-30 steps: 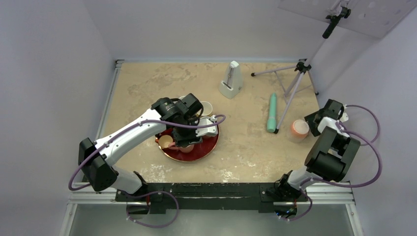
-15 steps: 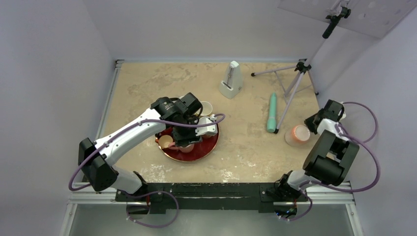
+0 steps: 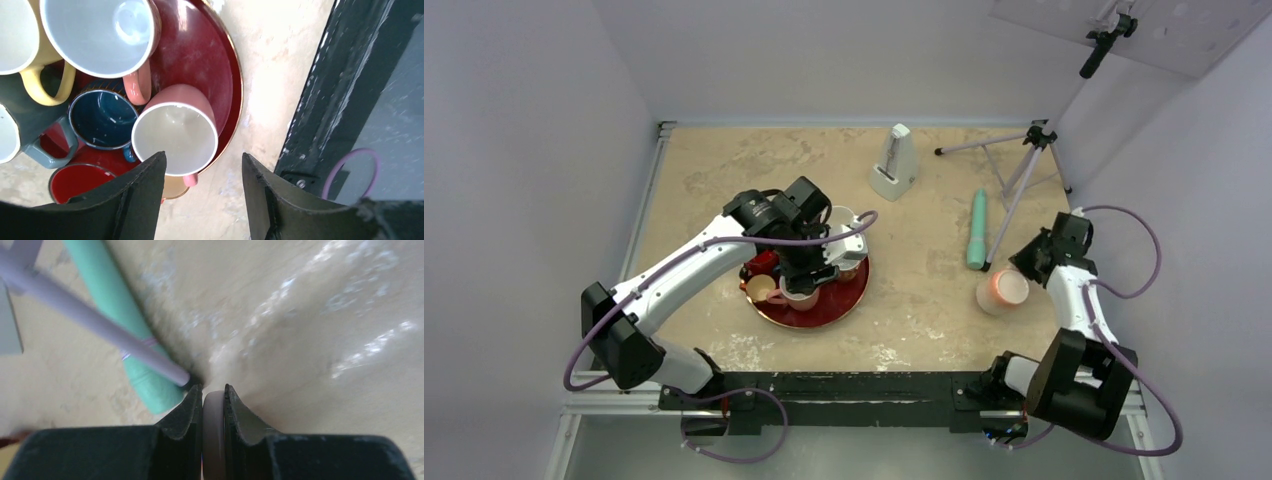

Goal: Turn the mug right side up

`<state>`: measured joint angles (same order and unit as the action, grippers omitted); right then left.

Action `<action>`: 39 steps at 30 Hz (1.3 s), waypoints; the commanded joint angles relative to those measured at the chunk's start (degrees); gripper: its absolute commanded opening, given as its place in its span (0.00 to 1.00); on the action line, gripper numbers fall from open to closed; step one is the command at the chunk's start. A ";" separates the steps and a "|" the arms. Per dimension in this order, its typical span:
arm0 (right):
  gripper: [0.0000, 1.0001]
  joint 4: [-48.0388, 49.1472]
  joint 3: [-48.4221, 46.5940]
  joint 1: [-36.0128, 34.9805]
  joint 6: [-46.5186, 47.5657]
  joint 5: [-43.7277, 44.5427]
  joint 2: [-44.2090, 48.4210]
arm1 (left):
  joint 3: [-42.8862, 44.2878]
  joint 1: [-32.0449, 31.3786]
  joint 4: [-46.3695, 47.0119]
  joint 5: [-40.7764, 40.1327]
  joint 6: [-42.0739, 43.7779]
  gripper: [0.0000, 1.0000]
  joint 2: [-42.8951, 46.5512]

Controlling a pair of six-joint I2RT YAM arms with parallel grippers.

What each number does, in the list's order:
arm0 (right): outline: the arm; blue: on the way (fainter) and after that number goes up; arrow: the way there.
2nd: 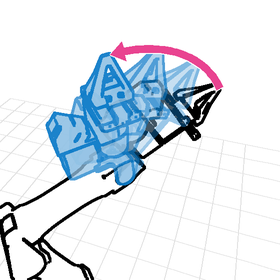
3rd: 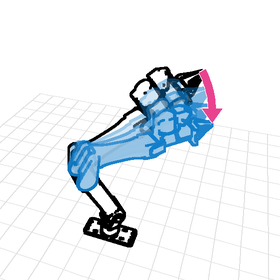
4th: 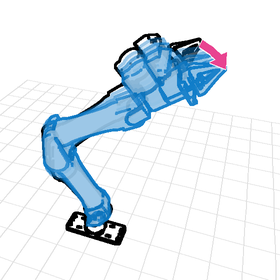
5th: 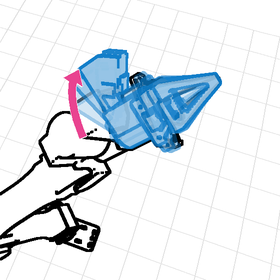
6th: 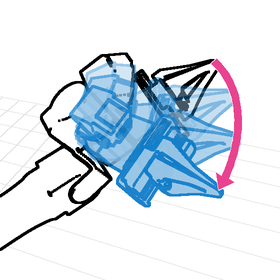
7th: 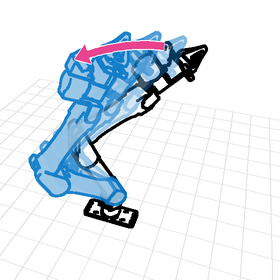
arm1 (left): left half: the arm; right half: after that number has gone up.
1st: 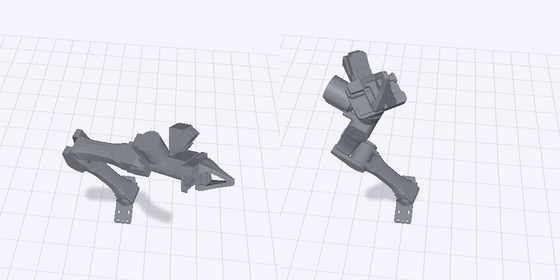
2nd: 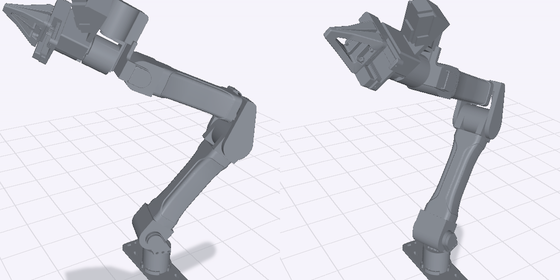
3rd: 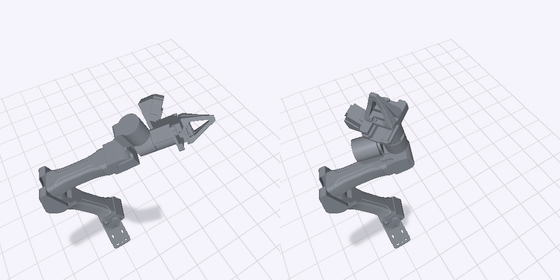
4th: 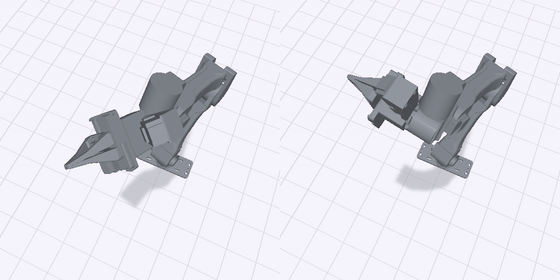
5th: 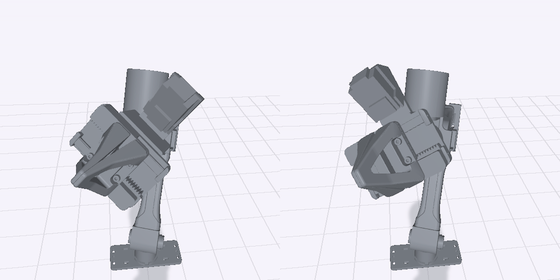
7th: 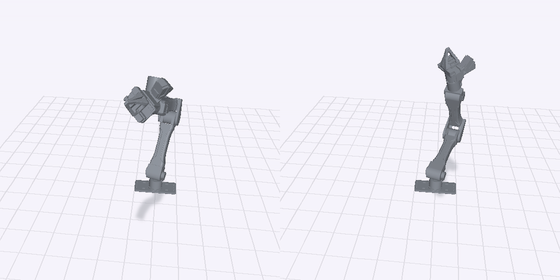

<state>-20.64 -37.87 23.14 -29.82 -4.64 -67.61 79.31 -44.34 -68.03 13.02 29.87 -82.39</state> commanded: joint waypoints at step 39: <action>0.00 31.41 -5.94 -27.48 -31.86 -21.06 21.94 | 8.94 4.22 69.36 50.25 -73.09 0.81 -23.03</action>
<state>2.57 -39.33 -3.55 -57.78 -25.10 -46.04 85.84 -39.79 -6.09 60.82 -38.52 -103.98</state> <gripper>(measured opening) 0.169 0.824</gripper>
